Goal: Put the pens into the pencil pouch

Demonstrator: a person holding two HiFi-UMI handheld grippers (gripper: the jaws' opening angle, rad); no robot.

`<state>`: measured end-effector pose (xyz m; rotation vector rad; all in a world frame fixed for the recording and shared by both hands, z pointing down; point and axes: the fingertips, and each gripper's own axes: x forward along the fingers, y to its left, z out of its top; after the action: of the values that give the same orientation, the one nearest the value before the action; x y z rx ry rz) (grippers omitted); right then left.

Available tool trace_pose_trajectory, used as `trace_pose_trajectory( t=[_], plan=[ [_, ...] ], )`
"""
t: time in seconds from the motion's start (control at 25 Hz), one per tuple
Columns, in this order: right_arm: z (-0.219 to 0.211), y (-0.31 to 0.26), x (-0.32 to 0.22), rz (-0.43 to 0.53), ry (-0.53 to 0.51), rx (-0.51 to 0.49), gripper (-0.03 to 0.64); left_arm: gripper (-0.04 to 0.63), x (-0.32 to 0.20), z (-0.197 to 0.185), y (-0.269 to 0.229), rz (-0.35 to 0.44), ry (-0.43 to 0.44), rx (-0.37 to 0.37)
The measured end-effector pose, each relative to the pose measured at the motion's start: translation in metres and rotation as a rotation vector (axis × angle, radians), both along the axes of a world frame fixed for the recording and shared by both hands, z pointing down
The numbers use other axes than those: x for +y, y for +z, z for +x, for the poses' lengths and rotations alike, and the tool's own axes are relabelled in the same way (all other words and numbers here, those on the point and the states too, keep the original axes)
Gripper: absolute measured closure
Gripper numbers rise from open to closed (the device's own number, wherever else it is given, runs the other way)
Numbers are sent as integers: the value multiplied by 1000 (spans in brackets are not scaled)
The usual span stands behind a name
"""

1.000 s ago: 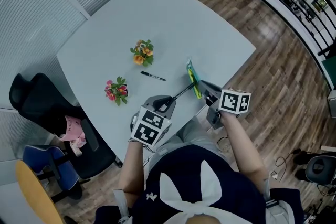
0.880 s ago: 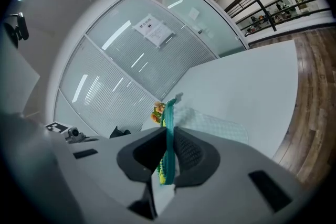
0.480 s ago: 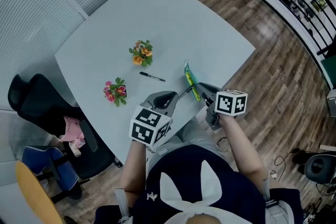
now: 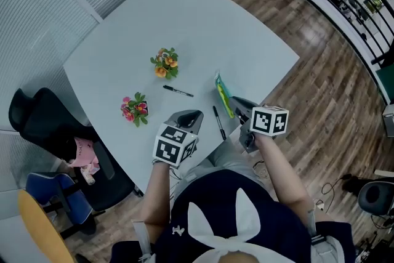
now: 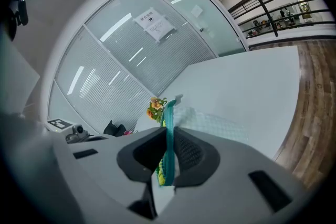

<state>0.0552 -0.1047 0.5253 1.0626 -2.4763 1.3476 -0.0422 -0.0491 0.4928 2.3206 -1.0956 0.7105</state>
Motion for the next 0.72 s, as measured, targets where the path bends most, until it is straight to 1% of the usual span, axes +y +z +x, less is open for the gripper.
trace_pose_trajectory(
  t=[0.08,0.2,0.44,0.48,0.56,0.72],
  plan=[
    [1,0,0,-2,0,-3,569,568,2,-3,10,11,20,-36],
    [4,2,-2,-9,1,-6,569,568,3,4,21,25,80,-88],
    [4,1,-5,-12,8,-15,569,562,0,25,39,59,229,-186],
    [4,1,-5,-14,8,-17,569,551,-1,27,42,67,257,-207],
    [5,1,-6,-16,9,-19,569,499,-3,30,45,78,309,-236],
    [8,2,-6,-21,9,-19,569,432,-6,38,41,103,420,-253]
  ],
)
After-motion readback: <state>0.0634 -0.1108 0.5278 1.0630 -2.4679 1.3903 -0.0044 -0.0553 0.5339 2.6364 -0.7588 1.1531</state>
